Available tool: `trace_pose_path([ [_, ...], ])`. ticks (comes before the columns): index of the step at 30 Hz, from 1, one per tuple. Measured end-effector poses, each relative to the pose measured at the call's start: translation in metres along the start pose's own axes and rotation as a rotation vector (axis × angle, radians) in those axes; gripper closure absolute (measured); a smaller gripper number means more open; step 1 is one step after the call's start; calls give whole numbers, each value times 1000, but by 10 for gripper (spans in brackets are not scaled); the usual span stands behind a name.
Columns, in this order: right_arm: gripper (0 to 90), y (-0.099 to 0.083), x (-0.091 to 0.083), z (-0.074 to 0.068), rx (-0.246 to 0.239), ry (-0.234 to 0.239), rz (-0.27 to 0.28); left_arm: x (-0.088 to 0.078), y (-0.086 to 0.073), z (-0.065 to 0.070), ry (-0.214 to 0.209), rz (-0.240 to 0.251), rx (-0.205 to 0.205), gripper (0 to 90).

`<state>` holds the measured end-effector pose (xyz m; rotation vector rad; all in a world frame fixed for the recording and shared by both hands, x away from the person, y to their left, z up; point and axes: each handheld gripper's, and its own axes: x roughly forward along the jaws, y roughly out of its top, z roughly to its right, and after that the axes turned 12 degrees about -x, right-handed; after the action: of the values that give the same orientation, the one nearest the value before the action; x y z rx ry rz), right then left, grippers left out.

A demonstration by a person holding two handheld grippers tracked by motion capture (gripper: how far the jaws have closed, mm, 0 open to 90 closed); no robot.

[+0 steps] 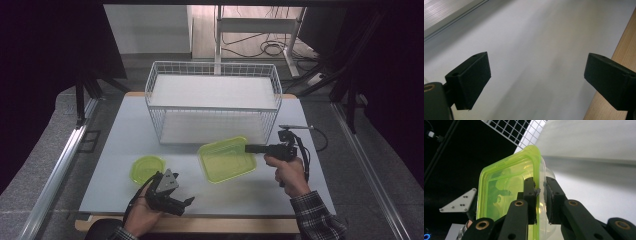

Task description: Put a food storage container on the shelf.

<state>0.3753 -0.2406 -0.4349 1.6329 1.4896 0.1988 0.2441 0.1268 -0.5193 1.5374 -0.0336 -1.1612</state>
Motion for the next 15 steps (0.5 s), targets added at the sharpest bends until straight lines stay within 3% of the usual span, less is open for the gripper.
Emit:
trace_pose_path([
  [15, 800, 34, -9, -16, -25, 10, 41, -1, 0, -1, 4, 2, 3, 68],
])
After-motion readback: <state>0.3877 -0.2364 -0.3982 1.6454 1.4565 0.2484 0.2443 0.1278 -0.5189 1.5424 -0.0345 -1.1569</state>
